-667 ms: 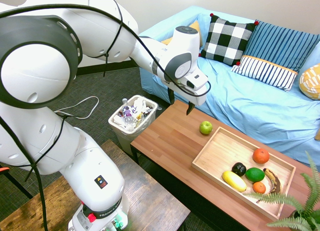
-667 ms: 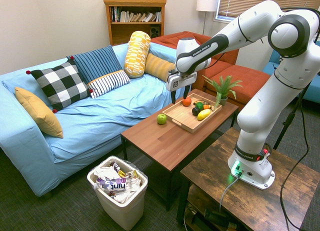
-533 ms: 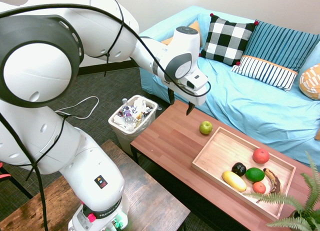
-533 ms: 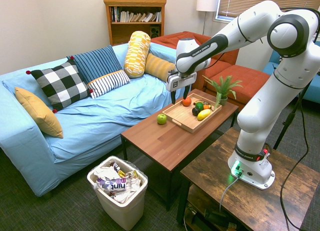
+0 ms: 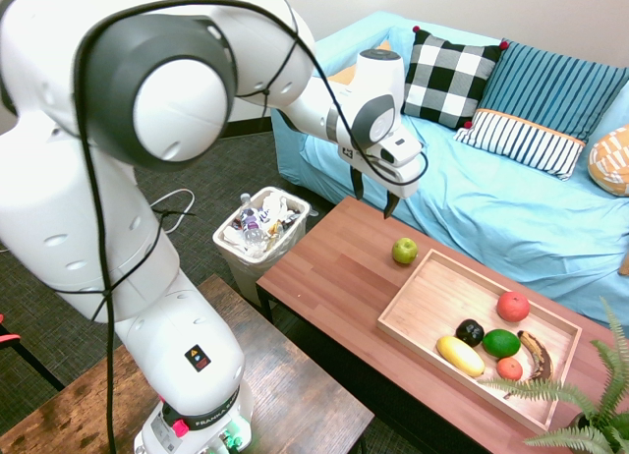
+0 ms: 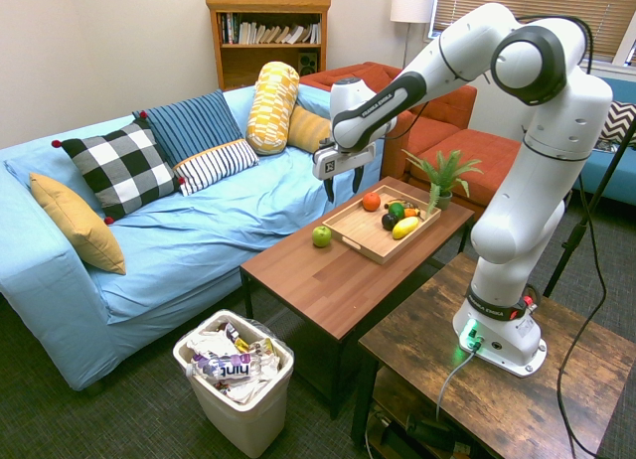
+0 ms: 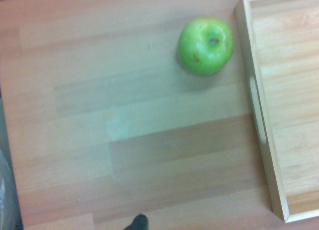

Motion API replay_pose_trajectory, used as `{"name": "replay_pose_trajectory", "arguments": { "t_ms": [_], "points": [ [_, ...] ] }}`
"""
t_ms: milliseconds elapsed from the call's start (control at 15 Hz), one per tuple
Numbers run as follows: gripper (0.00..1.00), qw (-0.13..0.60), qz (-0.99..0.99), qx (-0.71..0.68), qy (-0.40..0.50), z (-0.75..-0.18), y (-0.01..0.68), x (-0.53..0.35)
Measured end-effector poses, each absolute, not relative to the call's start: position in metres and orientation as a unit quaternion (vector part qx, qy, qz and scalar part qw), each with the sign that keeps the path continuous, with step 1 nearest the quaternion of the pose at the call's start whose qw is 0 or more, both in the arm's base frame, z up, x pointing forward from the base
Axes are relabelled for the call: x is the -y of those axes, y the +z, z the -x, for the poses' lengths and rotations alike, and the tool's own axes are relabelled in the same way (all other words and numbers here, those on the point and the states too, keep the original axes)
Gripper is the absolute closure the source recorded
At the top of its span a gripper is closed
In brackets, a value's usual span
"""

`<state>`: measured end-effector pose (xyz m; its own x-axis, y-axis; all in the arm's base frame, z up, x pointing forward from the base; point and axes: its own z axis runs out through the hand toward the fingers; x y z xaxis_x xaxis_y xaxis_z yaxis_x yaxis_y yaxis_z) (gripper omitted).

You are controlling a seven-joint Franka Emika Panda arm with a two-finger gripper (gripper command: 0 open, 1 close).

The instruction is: Put the apple in the tray

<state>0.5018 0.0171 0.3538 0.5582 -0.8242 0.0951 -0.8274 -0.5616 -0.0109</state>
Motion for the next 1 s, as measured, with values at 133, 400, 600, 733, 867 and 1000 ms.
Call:
{"name": "replay_pose_trajectory", "arguments": {
  "t_ms": [133, 400, 600, 733, 867, 1000],
  "points": [
    [0.0, 0.019, -0.876, 0.48, 0.035, -0.531, 0.326, -0.016],
    [0.0, 0.03, -0.861, 0.507, 0.021, -0.575, 0.277, 0.001],
    [0.0, 0.042, -0.853, 0.521, 0.015, -0.597, 0.248, 0.01],
    [0.0, 0.05, -0.849, 0.525, 0.008, -0.607, 0.225, 0.014],
    [0.0, 0.054, -0.847, 0.529, 0.0, -0.614, 0.206, 0.014],
    [0.0, 0.059, -0.845, 0.532, -0.003, -0.621, 0.19, 0.013]
  ]
}}
